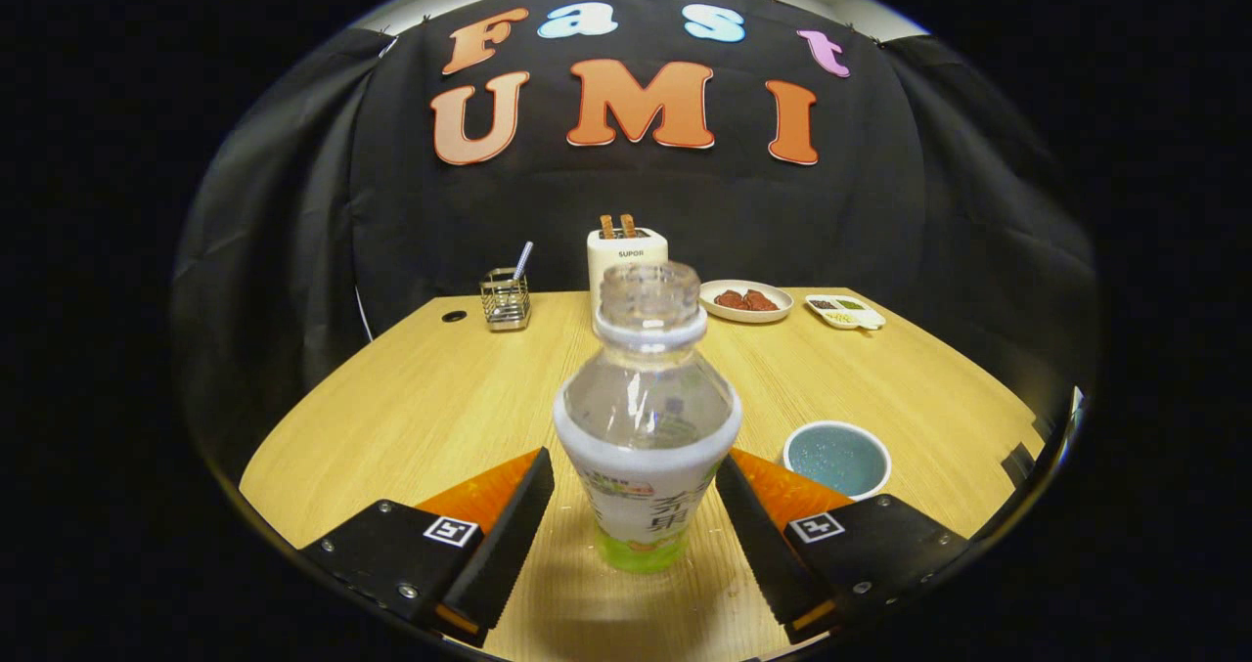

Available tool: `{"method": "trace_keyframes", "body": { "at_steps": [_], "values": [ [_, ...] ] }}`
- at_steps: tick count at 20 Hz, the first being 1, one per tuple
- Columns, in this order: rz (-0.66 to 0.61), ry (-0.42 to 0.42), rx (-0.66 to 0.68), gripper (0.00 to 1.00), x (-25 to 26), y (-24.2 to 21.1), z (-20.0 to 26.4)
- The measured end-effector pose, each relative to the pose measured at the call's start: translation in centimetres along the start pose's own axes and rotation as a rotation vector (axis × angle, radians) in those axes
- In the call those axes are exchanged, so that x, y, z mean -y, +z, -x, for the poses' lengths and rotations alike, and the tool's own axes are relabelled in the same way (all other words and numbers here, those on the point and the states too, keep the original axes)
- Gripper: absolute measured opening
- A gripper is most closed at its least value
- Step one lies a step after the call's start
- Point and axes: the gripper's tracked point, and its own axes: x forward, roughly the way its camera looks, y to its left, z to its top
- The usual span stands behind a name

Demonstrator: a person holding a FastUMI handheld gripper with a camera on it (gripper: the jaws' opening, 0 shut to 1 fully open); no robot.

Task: Take the bottle from table, then pour the juice into the cup, finally place the bottle on the coaster

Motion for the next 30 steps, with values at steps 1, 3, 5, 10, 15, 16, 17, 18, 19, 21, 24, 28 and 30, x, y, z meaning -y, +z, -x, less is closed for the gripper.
{"method": "trace_keyframes", "body": {
  "at_steps": [1, 3, 5, 10, 15, 16, 17, 18, 19, 21, 24, 28, 30],
  "values": [
    [0.006, 0.002, -0.006, 0.99, -0.1, -0.2, -0.3],
    [0.019, 0.004, -0.006, 0.99, -0.3, -0.4, -1.1],
    [0.022, 0.003, -0.009, 0.99, -0.3, -0.8, -1.4],
    [-0.001, -0.012, -0.011, 0.98, -0.3, -1.8, -2.5],
    [-0.08, -0.03, 0.023, 0.6, -0.1, -1.8, -2.5],
    [-0.116, -0.021, 0.029, 0.56, -0.3, -1.5, -2.3],
    [-0.153, -0.008, 0.041, 0.56, -0.7, -1.1, -2.0],
    [-0.181, 0.002, 0.052, 0.56, -1.0, -0.6, -1.7],
    [-0.201, 0.013, 0.063, 0.56, -1.3, -0.1, -1.4],
    [-0.247, 0.042, 0.086, 0.56, -2.0, 1.1, -0.9],
    [-0.34, 0.085, 0.109, 0.56, -2.9, 2.4, -0.4],
    [-0.545, 0.151, 0.124, 0.56, -3.9, 4.6, 0.0],
    [-0.649, 0.193, 0.128, 0.56, -4.4, 5.7, 0.1]
  ]
}}
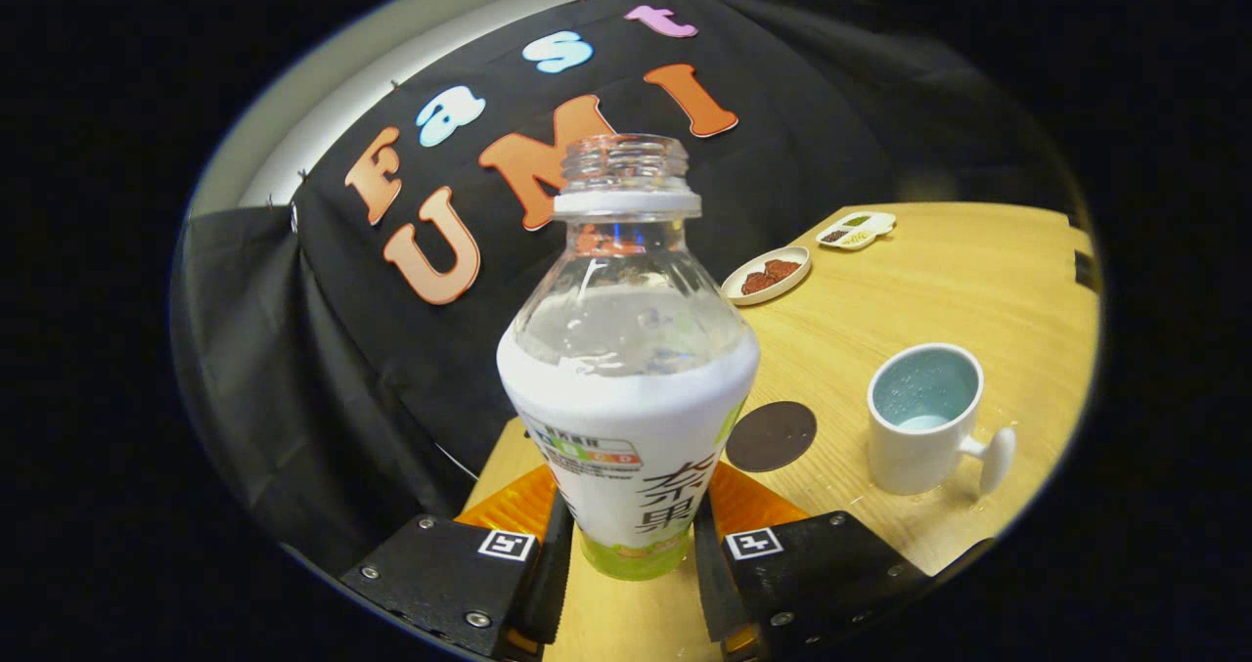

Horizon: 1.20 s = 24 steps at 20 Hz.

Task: Take the bottle from table, then pour the juice into the cup, finally place the bottle on the coaster

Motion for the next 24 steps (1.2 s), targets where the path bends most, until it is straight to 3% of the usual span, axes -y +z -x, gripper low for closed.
{"method": "trace_keyframes", "body": {
  "at_steps": [11, 24],
  "values": [
    [-0.45, 0.101, -0.029, 0.56, -2.7, 0.8, -1.6],
    [-0.841, 0.089, -0.002, 0.56, -2.1, 2.9, -2.2]
  ]
}}
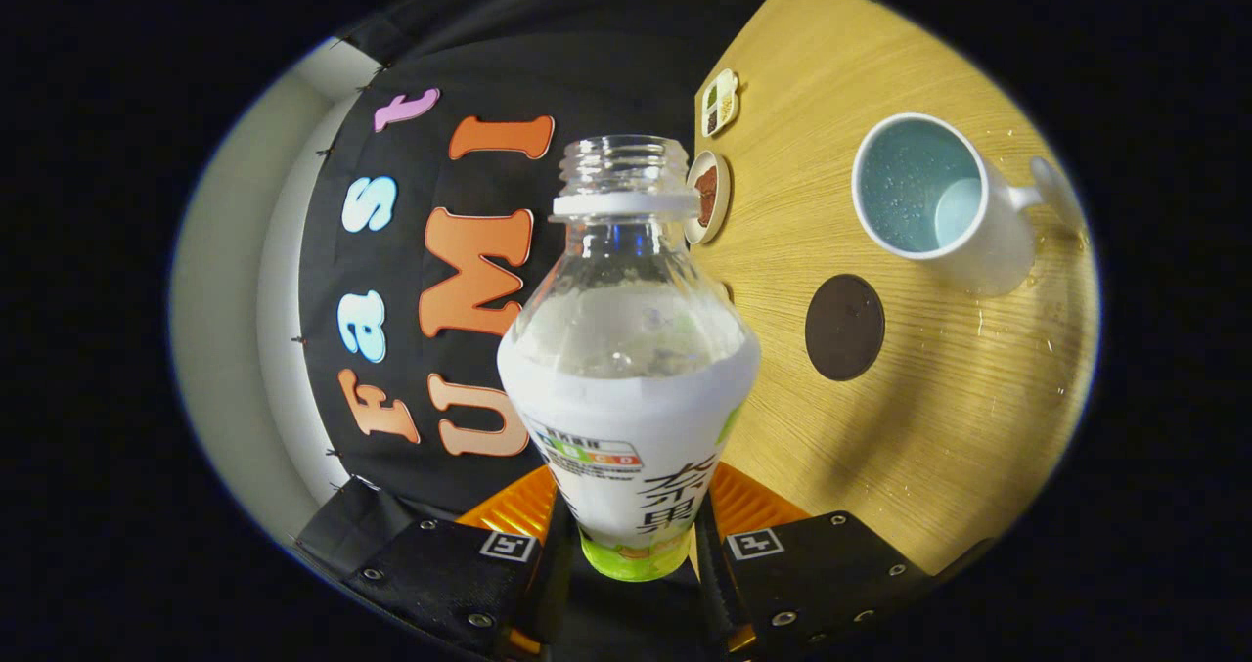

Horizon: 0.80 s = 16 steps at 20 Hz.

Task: Take the bottle from table, then pour the juice into the cup, finally place the bottle on the coaster

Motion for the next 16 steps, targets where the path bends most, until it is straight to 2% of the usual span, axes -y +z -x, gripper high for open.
{"method": "trace_keyframes", "body": {
  "at_steps": [16],
  "values": [
    [-0.194, 0.002, -0.002, 0.56, -1.2, 1.1, -0.5]
  ]
}}
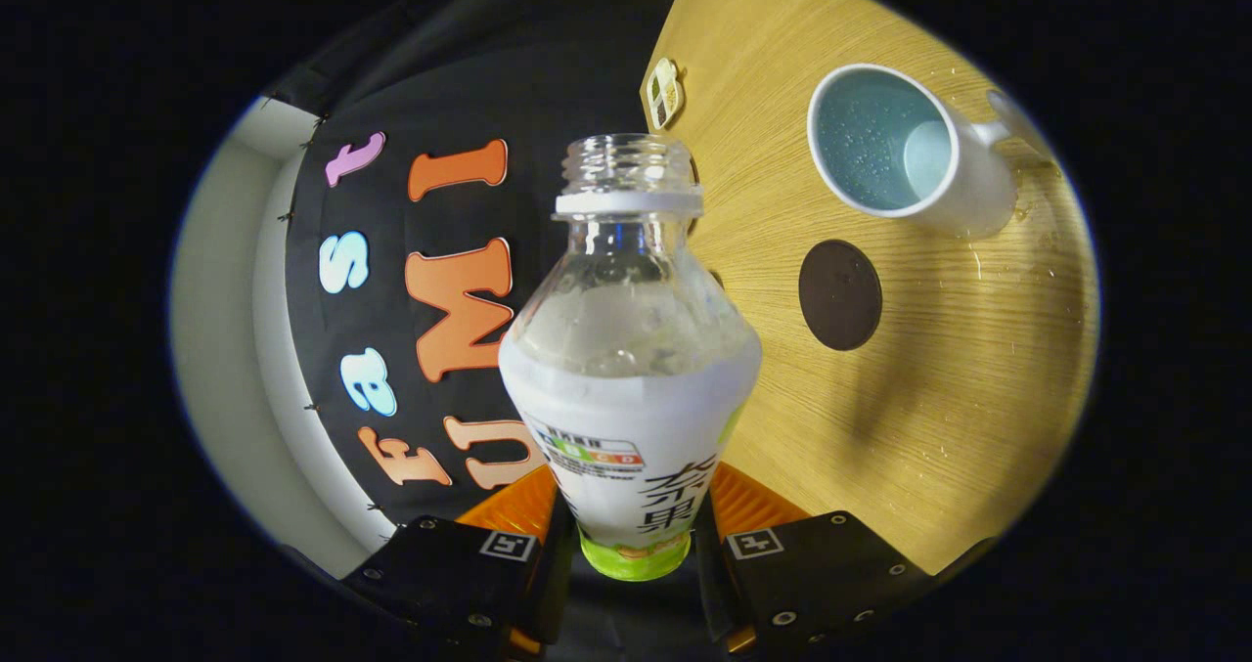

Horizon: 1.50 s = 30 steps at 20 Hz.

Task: Take the bottle from table, then pour the juice into the cup, finally place the bottle on the coaster

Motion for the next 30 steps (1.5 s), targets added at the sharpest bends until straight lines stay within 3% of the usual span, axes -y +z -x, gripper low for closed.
{"method": "trace_keyframes", "body": {
  "at_steps": [30],
  "values": [
    [-0.14, -0.043, -0.007, 0.56, -0.9, 0.8, 0.0]
  ]
}}
